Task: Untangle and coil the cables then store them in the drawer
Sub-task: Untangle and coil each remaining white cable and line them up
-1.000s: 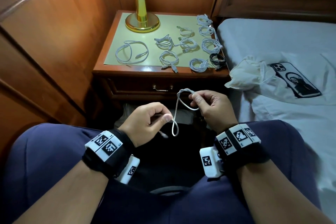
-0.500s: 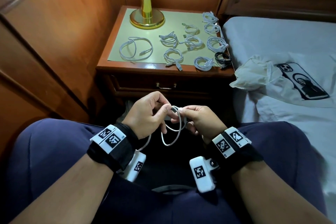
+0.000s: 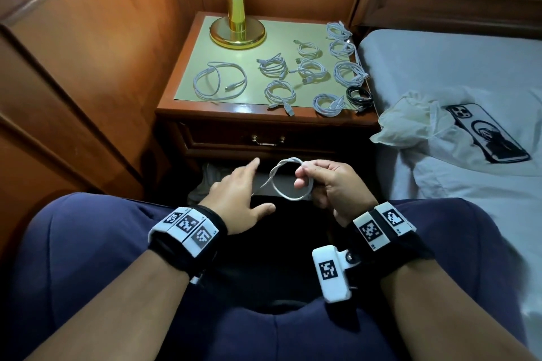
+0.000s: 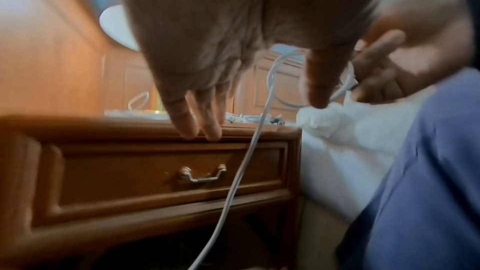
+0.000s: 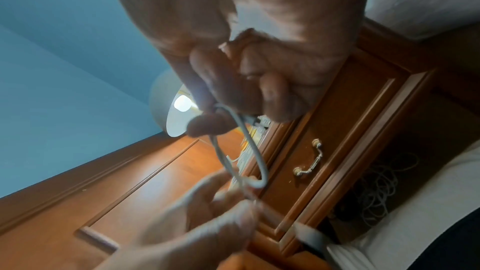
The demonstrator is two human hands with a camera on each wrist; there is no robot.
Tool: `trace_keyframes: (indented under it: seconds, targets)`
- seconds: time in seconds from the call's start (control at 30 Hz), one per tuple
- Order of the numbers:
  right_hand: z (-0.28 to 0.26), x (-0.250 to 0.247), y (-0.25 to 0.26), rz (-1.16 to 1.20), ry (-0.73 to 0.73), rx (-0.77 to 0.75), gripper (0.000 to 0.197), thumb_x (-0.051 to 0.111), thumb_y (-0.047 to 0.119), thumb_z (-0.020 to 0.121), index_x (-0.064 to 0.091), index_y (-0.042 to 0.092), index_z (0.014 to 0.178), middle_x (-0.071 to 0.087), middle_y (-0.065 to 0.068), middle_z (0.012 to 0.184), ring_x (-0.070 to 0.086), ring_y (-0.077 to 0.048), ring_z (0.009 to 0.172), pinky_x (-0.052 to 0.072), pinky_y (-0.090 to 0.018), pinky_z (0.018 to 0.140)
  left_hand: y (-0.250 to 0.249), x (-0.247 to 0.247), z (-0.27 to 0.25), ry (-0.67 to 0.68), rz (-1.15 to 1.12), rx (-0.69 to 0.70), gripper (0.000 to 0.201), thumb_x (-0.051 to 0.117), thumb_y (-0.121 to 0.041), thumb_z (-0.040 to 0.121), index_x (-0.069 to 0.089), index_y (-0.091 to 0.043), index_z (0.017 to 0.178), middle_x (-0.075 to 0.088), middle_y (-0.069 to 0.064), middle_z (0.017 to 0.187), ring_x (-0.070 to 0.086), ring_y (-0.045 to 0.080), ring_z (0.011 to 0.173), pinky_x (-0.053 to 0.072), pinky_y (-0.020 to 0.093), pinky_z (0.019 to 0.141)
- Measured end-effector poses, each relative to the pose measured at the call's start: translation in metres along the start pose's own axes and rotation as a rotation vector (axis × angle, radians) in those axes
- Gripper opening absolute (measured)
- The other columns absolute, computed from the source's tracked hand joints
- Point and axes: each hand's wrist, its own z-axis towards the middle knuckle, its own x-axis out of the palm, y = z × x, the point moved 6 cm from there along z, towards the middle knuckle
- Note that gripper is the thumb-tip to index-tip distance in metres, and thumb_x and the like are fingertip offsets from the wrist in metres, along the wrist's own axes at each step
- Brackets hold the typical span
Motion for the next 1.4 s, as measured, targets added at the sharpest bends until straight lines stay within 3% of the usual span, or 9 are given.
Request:
trace_keyframes:
  seconds: [0.1,0.2,0.37,0.5,0.63,0.83,0.9,1.03,1.4]
  targets:
    - [-0.003,0.008,0.0,0.046,0.109,-0.004,0.023,0.051,0.015,0.1,0.065,0.004,0.084,0.063,-0.007,0.067,0.031,-0.009,0.035,0.024,-0.016,0.035,-0.005,0.003,0.01,-0.052,-0.416,0.115,0.068,0.07,-0.028,0.092,0.034,-0.025,0.151,0.05,-0.004,0.149,0.045,0.011,0.138,0.035,0.043,0.117]
    - [-0.001,0.002,0.005,0.242,0.073,-0.016,0.021,0.049,0.014,0.099,0.062,0.005,0.085,0.059,-0.005,0.067,0.029,-0.005,0.033,0.021,-0.018,0.037,-0.007,0.01,0.012,0.005,-0.517,0.121,0.006,0.06,-0.02,0.099,0.064,-0.021,0.104,0.076,-0.006,0.092,0.071,0.013,0.093,0.052,0.043,0.096]
    - [0.007,-0.046,0.017,0.543,-0.238,-0.04,0.021,0.05,0.024,0.101,0.06,0.018,0.083,0.063,0.007,0.064,0.026,-0.002,0.033,0.026,-0.019,0.042,0.015,-0.003,0.017,-0.212,-0.736,-0.057,0.01,0.065,-0.014,0.096,0.062,-0.015,0.086,0.066,0.001,0.065,0.056,0.012,0.051,0.05,0.034,0.061]
    - [0.003,-0.06,0.022,0.534,-0.324,-0.085,0.019,0.051,0.024,0.101,0.062,0.017,0.086,0.071,0.004,0.069,0.031,-0.003,0.034,0.03,-0.018,0.042,0.029,-0.03,0.011,-0.464,-0.637,-0.033,0.01,0.072,-0.019,0.09,0.069,-0.022,0.081,0.069,-0.003,0.07,0.054,0.006,0.055,0.046,0.022,0.058]
    - [-0.002,-0.034,0.021,0.097,-0.233,-0.232,0.02,0.057,0.014,0.099,0.07,0.009,0.084,0.075,-0.01,0.08,0.04,-0.011,0.039,0.033,-0.019,0.041,-0.004,-0.02,-0.002,-0.339,-0.252,0.227,0.008,0.076,-0.019,0.087,0.072,-0.024,0.082,0.067,-0.01,0.079,0.062,0.003,0.074,0.051,0.022,0.073]
    - [-0.002,0.005,0.0,-0.575,0.021,-0.21,0.023,0.059,0.021,0.097,0.071,0.014,0.08,0.075,0.0,0.074,0.065,-0.021,0.061,0.051,-0.032,0.06,-0.034,-0.029,-0.019,-0.411,-0.342,0.519,0.004,0.074,-0.011,0.089,0.07,-0.013,0.088,0.067,-0.008,0.088,0.064,0.006,0.085,0.048,0.014,0.079]
    - [-0.002,0.011,-0.01,-0.53,0.108,-0.133,0.026,0.056,0.022,0.099,0.069,0.014,0.078,0.073,-0.004,0.069,0.067,-0.026,0.066,0.052,-0.036,0.066,-0.029,-0.034,-0.019,-0.472,-0.394,0.483,0.005,0.074,-0.013,0.089,0.07,-0.012,0.087,0.068,-0.008,0.086,0.064,0.006,0.084,0.046,0.01,0.078]
    - [-0.004,0.018,-0.013,-0.351,0.157,-0.023,0.033,0.046,0.017,0.104,0.065,0.01,0.078,0.057,0.001,0.056,0.045,-0.004,0.041,0.035,-0.015,0.042,-0.025,-0.035,-0.017,-0.507,-0.439,0.434,0.006,0.075,-0.015,0.088,0.069,-0.012,0.086,0.068,-0.007,0.083,0.065,0.009,0.081,0.048,0.012,0.075]
    - [0.003,0.007,0.001,0.102,0.095,0.001,0.027,0.044,0.02,0.103,0.054,0.014,0.079,0.036,0.008,0.052,0.029,-0.005,0.038,0.025,-0.023,0.042,-0.004,-0.044,0.0,-0.548,-0.387,0.301,0.007,0.067,-0.011,0.093,0.074,-0.014,0.093,0.071,-0.006,0.086,0.062,0.005,0.08,0.042,0.007,0.076]
